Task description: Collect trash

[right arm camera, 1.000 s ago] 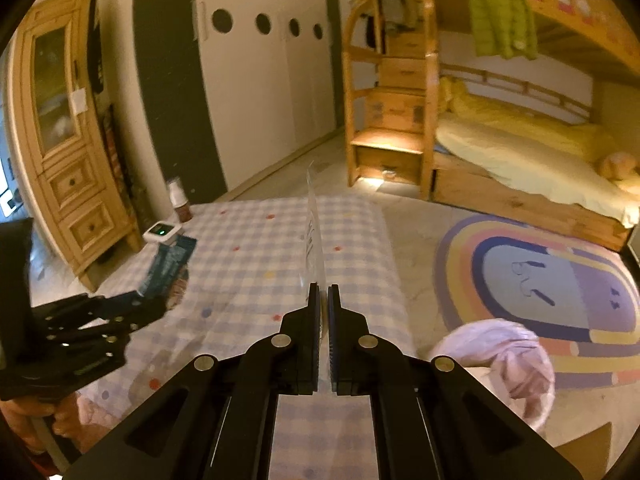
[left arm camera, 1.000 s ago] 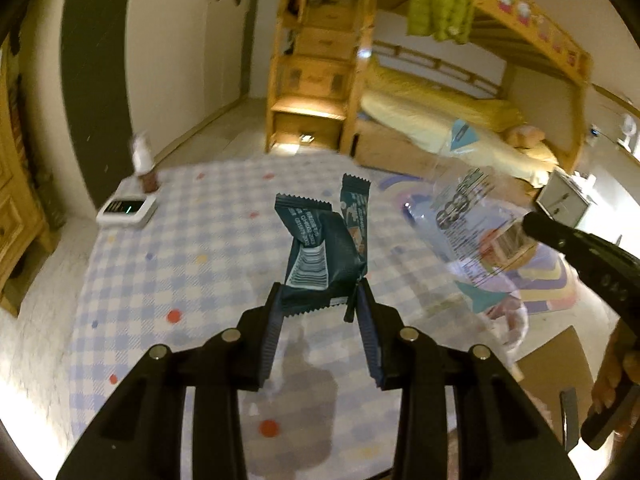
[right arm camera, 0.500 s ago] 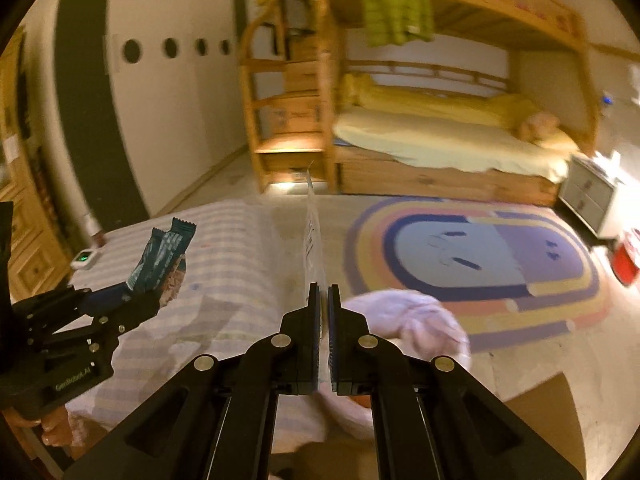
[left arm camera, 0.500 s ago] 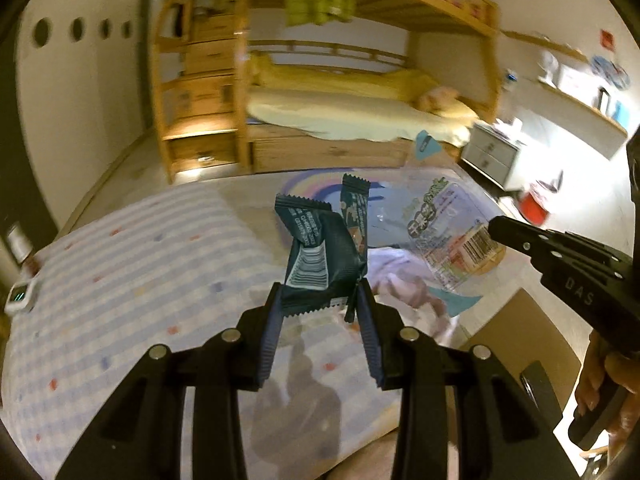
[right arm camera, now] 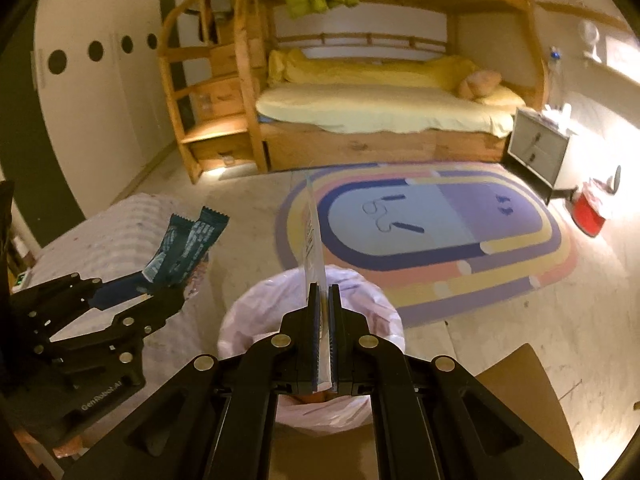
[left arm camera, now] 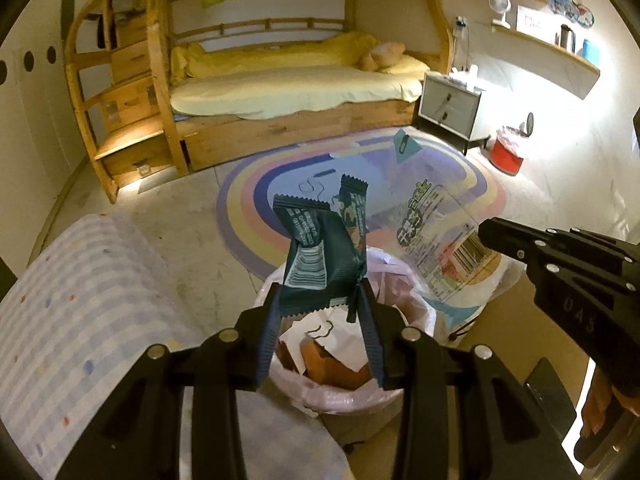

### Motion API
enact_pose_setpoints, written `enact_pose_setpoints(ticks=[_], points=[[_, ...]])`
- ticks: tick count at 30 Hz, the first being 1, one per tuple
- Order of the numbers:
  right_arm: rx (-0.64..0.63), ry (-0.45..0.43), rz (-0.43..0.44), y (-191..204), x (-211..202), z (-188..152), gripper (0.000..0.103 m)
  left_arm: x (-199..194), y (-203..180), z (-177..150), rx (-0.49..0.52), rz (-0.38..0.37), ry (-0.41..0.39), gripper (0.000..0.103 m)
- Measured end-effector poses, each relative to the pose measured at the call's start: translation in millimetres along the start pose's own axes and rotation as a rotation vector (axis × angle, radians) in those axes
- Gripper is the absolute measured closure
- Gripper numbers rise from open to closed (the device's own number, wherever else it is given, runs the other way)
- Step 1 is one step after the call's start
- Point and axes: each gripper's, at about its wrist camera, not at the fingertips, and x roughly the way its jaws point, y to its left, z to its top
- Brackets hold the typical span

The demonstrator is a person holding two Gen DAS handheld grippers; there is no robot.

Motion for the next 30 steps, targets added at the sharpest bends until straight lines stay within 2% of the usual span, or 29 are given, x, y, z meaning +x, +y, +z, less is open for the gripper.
enact_pose_setpoints(ticks=[3,5,6,7,10,11,15,18,21,24,27,29,30], points=[[0.022,0.032,0.004,-9,20,-2,0.096,20,1,4,0.005,-0.008,0.025,0.059],[0.037,0.053,0.016,-14,34,-3,0.095,30,2,6,0.009,-0.010,0.032,0.042],[0.040,0.061,0.018,-17,38,-4,0.095,31,3,6,0.009,-0.008,0.035,0.041],[0.047,0.072,0.023,-18,43,-5,0.093,34,4,6,0.006,-0.008,0.043,0.040],[0.074,0.094,0.024,-24,52,-9,0.075,36,14,4,-0.017,-0.004,0.054,0.040],[0.079,0.093,0.026,-23,52,-9,0.072,35,15,3,-0.023,-0.002,0.053,0.039],[0.107,0.093,0.039,-25,39,-10,0.071,14,29,-2,-0.060,0.018,0.032,0.038],[0.102,0.074,0.051,-20,14,-7,0.071,-9,38,-5,-0.083,0.041,0.011,0.038],[0.090,0.051,0.069,-10,-7,-3,0.066,-37,46,-7,-0.103,0.070,-0.009,0.038],[0.065,0.020,0.099,6,-41,0,0.056,-75,54,-15,-0.119,0.118,-0.032,0.035],[0.014,0.016,0.146,28,-68,0,0.038,-116,63,-28,-0.144,0.177,-0.049,0.024],[-0.047,0.012,0.172,46,-86,-2,0.018,-144,69,-38,-0.157,0.237,-0.042,0.012],[-0.082,0.003,0.181,57,-96,-3,0.015,-158,72,-44,-0.163,0.260,-0.042,0.009]])
